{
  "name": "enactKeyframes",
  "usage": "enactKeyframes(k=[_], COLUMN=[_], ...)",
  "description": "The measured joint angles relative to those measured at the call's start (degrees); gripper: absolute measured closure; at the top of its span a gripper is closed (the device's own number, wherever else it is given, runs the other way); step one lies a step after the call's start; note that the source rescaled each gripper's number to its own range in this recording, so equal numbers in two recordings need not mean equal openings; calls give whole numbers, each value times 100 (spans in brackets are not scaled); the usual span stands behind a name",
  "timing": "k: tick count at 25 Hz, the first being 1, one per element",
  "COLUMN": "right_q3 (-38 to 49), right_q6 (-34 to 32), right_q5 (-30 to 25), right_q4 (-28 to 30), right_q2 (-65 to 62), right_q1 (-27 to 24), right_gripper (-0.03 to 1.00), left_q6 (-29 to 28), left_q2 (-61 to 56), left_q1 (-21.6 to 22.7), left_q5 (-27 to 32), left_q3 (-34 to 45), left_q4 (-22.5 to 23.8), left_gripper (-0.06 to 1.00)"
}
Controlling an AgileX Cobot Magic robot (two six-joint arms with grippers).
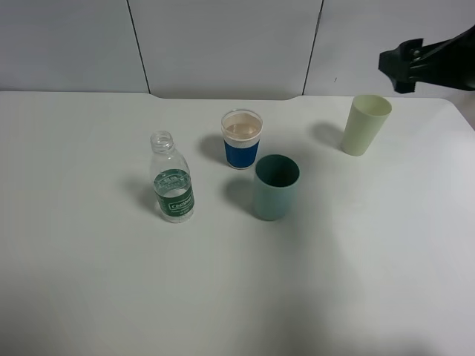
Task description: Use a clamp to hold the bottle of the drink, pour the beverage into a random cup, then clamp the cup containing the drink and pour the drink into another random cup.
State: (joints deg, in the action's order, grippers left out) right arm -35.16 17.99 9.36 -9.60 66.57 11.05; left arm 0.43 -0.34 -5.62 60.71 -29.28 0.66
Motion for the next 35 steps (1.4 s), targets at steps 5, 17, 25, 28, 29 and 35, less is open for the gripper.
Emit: enactKeyframes(k=[5, 17, 25, 28, 29, 35], right_q3=[-289, -293, -306, -306, -300, 193], right_q6=[-663, -1123, -1144, -1152, -1165, -1168], right_q5=[-1127, -3502, -5278, -5752, -6008, -6538], right_q4=[490, 913, 960, 926, 926, 905], right_q2=[-793, -3468, -4809, -5029, -5177, -5831], right_q1=[-870, -1707, -1711, -1711, -1711, -1711], right_gripper=[-3, -3, -3, -3, -3, -3], left_q6=[0, 0, 0, 0, 0, 0], left_q2=[0, 0, 0, 0, 0, 0], left_q1=[0, 0, 0, 0, 0, 0], left_q5=[0, -6, -6, -6, -6, -6], left_q3=[0, 0, 0, 0, 0, 0], left_q4=[0, 0, 0, 0, 0, 0], left_gripper=[-6, -6, -6, -6, -6, -6])
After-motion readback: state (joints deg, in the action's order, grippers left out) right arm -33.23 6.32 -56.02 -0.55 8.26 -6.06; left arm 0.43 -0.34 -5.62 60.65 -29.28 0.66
